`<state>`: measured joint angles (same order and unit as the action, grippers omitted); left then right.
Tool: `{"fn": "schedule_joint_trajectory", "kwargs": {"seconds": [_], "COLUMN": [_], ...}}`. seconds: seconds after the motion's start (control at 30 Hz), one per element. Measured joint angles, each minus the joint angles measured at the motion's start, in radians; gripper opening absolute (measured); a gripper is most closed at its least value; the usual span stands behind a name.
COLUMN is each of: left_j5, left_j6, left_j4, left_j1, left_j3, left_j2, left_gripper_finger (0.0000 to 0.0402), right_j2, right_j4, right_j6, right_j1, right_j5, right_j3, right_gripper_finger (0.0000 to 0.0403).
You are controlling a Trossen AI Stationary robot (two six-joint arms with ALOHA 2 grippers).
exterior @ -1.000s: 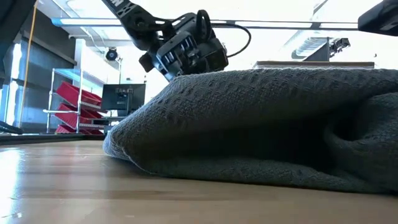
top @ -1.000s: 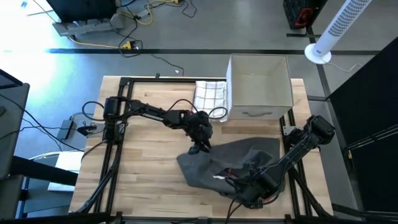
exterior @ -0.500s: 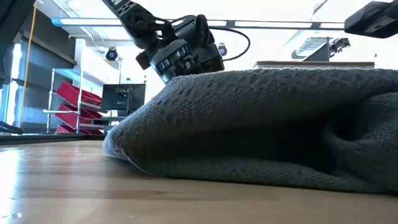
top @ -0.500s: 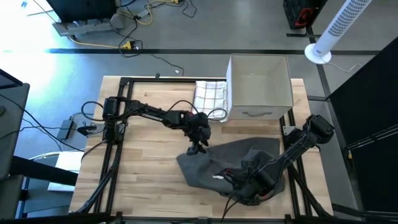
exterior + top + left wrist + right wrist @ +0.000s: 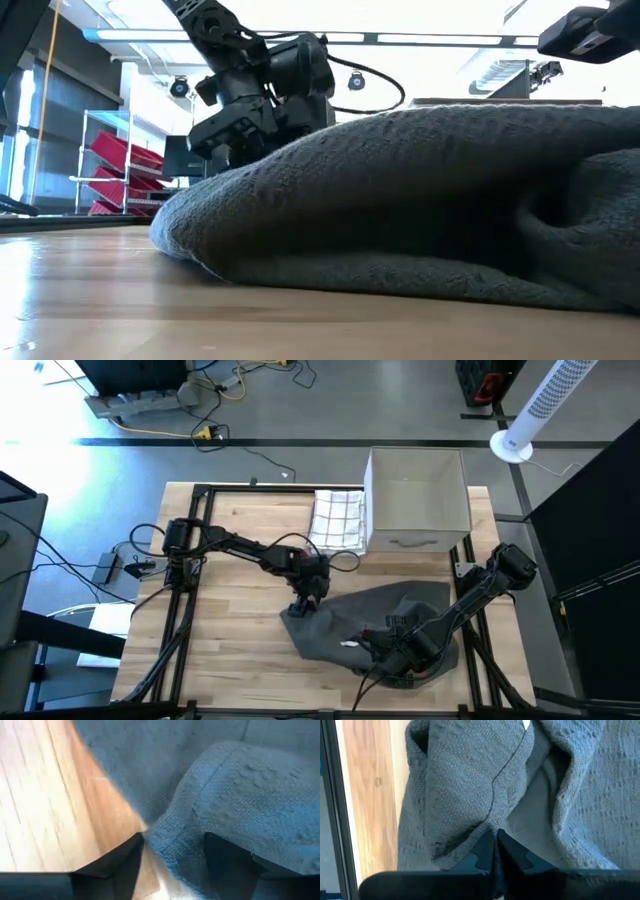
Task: Fold towel
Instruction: Fold the gray towel
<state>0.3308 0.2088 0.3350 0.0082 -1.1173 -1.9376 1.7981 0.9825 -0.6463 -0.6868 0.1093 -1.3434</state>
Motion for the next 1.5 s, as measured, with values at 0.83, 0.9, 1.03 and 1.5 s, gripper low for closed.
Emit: {"fn": "schedule_joint_trajectory", "kwargs": {"seconds": [0.83, 0.9, 1.03, 1.5], "left_j5": [-0.417, -0.387, -0.354, -0.120], "left_j6": [-0.034, -0.065, -0.059, -0.101], "left_j4": [0.321, 0.359, 0.466, 0.298], "left_j1": [0.038, 0.018, -0.059, -0.168], "left_j3": [-0.196, -0.198, -0.198, -0.027], "left_j2": [0.196, 0.225, 0.249, 0.248], "left_gripper_finger": [0.0005, 0.0005, 0.0005, 0.0014], "right_j2": [-0.001, -0.001, -0.001, -0.001], "right_j4": [0.132, 0.131, 0.130, 0.093], "right_j6": [-0.115, -0.114, -0.112, -0.004], "right_j1": [0.043, 0.051, 0.059, 0.115], "right_j5": [0.180, 0.180, 0.219, 0.255], "right_j3": [0.000, 0.000, 0.000, 0.000], "right_gripper_finger": [0.0000, 0.0000, 0.0000, 0.0000]}}
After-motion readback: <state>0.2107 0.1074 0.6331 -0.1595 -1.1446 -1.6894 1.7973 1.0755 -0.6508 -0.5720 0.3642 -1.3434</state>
